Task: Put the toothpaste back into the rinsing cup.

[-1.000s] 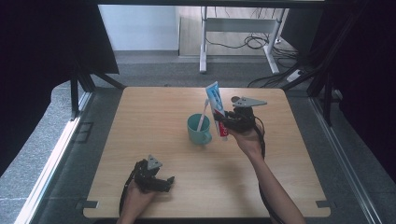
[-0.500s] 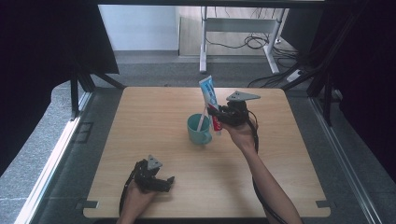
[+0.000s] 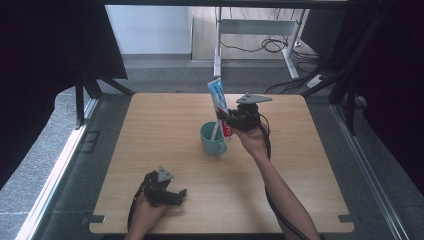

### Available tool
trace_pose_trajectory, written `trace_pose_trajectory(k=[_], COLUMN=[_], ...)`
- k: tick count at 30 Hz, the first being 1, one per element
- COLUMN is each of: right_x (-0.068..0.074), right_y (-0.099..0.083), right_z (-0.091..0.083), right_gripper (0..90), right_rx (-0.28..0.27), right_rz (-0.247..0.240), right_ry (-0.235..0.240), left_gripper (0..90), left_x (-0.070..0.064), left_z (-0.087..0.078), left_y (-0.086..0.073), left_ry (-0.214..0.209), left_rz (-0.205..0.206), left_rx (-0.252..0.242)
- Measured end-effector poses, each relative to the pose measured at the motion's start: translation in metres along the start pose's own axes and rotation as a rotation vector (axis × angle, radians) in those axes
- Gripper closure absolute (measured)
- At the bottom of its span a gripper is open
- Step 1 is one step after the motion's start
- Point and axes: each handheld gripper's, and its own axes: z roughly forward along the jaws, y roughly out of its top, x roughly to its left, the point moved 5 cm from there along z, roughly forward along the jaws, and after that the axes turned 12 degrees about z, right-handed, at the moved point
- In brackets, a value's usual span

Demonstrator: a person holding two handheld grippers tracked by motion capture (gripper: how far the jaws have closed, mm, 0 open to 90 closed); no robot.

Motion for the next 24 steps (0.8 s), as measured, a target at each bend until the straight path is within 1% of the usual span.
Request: trace_pose_trajectory(k=[2, 10, 15, 23, 24], right_x=[0.001, 0.005, 0.009, 0.009, 0.009], right_y=[0.004, 0.011, 0.016, 0.014, 0.014], right_z=[0.002, 0.007, 0.013, 0.022, 0.024], right_gripper=[72.8, 72.8, 72.8, 72.8, 72.8], right_rx=[-0.006, -0.013, -0.02, -0.031, -0.031], right_rz=[0.006, 0.001, -0.013, -0.012, -0.012], right_ry=[0.005, 0.007, 0.006, 0.01, 0.01], left_gripper=[0.1, 0.1, 0.1, 0.1, 0.1], left_x=[0.0, 0.0, 0.0, 0.0, 0.0], left_z=[0.0, 0.0, 0.0, 0.0, 0.0], left_y=[0.0, 0.0, 0.0, 0.0, 0.0], left_ry=[0.001, 0.0, 0.0, 0.0, 0.0], left_rz=[0.001, 0.001, 0.001, 0.002, -0.003], left_rx=[0.001, 0.001, 0.001, 0.001, 0.001])
